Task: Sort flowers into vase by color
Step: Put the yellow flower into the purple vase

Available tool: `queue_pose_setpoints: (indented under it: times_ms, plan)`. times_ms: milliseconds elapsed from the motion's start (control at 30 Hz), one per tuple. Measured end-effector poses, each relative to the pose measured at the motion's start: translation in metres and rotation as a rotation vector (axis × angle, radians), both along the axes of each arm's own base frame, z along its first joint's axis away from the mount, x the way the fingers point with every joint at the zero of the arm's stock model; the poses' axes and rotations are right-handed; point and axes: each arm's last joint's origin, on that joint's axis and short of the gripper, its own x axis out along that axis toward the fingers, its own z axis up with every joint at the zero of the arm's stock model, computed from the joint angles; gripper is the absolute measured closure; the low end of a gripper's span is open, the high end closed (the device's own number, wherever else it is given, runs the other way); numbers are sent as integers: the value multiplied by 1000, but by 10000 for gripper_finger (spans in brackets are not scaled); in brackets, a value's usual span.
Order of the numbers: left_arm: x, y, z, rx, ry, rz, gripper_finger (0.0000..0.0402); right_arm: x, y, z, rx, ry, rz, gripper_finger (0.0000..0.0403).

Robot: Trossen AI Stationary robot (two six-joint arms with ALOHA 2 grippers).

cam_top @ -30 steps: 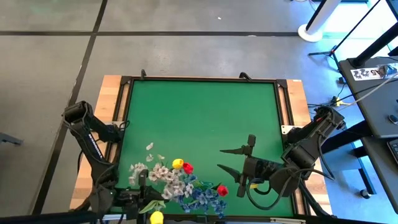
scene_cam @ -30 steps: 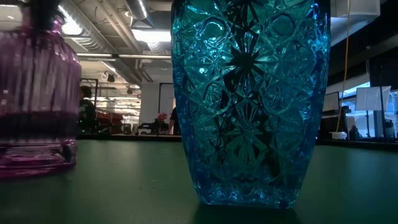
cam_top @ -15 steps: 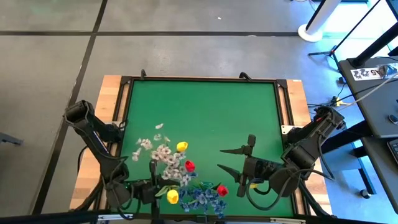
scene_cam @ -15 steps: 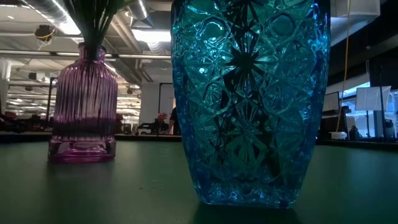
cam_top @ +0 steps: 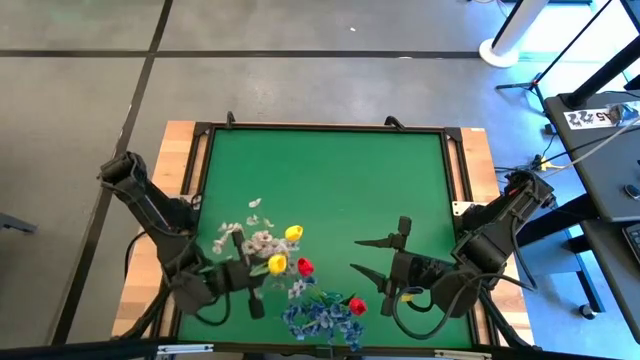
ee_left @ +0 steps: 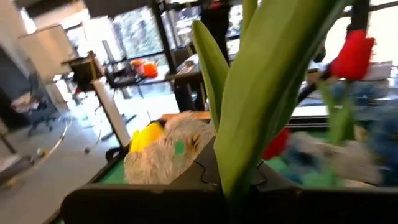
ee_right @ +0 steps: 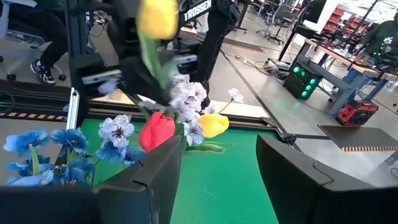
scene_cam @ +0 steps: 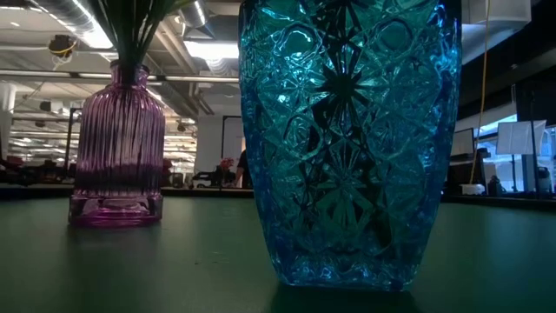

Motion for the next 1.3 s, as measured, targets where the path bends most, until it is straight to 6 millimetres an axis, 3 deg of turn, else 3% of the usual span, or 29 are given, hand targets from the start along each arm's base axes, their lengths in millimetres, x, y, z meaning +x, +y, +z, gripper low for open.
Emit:
queue_pose_setpoints:
  times_ms: [267,500,800,1300]
  plan:
    - [14,21,-6,-78,-3,93,401,0,0,0,-2,2,0,194]
    - [17,25,-8,-105,-17,122,402,-2,-2,-6,14,40,-17,194]
    - [12,27,-9,-38,-36,265,401,-4,-3,-9,32,62,-32,194]
    - [-11,46,-40,-54,-120,408,402,-4,-3,-10,30,63,-32,194]
